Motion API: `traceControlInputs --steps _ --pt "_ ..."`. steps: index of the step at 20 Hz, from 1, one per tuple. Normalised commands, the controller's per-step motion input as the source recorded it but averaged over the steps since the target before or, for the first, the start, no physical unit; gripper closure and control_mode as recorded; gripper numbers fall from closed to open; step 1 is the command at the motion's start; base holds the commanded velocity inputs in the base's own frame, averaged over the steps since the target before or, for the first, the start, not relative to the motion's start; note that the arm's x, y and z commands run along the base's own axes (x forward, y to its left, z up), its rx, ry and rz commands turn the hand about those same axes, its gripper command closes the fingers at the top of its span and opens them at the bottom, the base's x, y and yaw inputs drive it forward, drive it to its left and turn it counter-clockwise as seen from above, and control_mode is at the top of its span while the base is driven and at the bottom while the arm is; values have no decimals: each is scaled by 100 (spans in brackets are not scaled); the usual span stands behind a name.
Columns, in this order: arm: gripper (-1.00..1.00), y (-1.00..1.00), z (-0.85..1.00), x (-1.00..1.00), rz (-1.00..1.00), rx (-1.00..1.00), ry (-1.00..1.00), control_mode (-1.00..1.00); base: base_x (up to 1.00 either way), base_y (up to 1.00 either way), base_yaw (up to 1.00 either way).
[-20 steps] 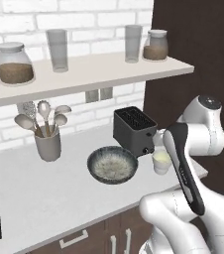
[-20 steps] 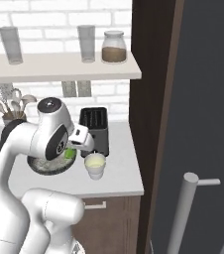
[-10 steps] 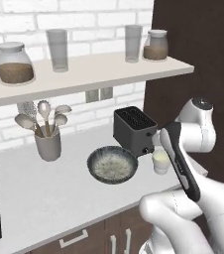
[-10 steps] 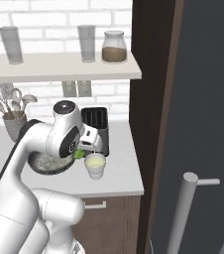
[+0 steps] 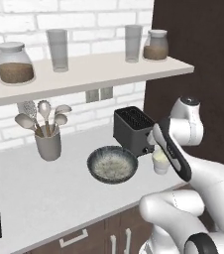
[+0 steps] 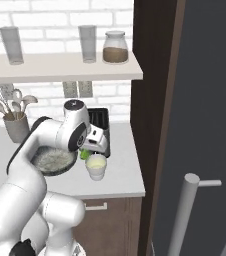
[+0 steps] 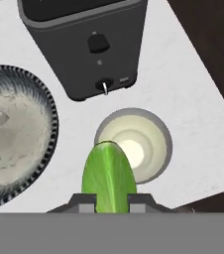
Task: Grab a lemon wedge from the fridge and one ice cube from the ice bowl, and put them in the glass of lemonade.
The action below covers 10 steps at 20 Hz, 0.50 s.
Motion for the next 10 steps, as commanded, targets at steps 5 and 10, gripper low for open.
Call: traceControlInputs --steps 5,10 --pt "100 -28 -8 0 -2 0 7 -100 0 0 0" --pt "100 -12 -14 2 0 0 0 -100 0 0 0"
